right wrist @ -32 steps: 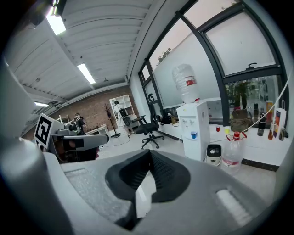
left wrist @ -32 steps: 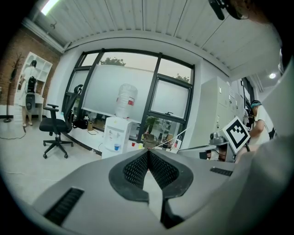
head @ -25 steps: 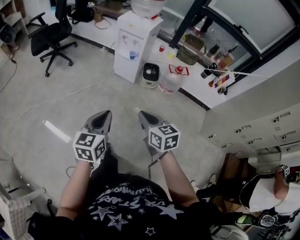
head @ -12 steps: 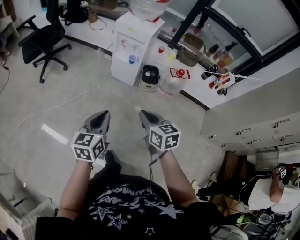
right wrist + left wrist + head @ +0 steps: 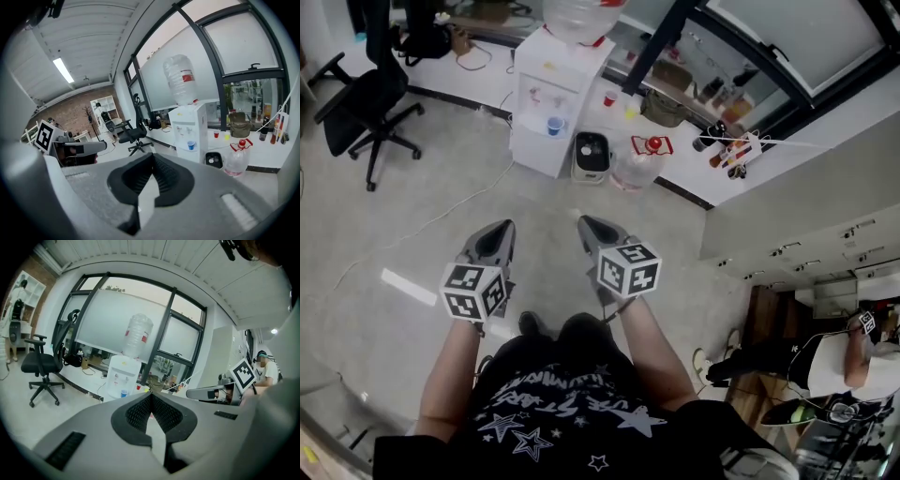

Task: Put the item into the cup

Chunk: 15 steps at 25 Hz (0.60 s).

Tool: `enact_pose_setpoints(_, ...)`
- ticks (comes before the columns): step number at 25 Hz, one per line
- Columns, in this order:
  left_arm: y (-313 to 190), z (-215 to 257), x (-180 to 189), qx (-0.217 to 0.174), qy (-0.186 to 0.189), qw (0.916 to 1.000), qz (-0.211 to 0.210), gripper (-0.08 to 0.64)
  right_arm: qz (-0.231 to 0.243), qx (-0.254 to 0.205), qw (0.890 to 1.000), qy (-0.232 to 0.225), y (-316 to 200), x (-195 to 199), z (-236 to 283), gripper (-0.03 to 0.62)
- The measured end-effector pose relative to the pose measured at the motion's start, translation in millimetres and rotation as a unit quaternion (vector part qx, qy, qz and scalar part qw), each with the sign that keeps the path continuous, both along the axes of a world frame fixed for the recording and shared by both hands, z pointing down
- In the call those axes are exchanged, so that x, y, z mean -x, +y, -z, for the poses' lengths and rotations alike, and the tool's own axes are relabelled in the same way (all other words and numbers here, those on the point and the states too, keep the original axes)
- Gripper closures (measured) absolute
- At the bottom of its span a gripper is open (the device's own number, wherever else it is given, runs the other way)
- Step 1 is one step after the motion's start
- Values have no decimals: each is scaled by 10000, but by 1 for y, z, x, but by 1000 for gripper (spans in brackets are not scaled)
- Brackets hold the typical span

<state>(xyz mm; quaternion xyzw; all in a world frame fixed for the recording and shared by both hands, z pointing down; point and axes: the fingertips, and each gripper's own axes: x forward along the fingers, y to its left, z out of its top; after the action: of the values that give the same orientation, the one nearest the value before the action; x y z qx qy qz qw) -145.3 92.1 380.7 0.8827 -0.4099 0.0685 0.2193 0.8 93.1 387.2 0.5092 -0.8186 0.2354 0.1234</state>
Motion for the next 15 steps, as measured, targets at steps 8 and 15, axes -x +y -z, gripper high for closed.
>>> enact_pose_setpoints(8, -26, -7, -4, 47, -97, 9999, -27, 555, -136, 102, 9999, -17, -29, -14, -8, 591)
enact_pose_setpoints(15, -61, -20, -6, 282, -122, 9991, 281, 555, 81, 250, 9996, -70, -77, -22, -24, 591)
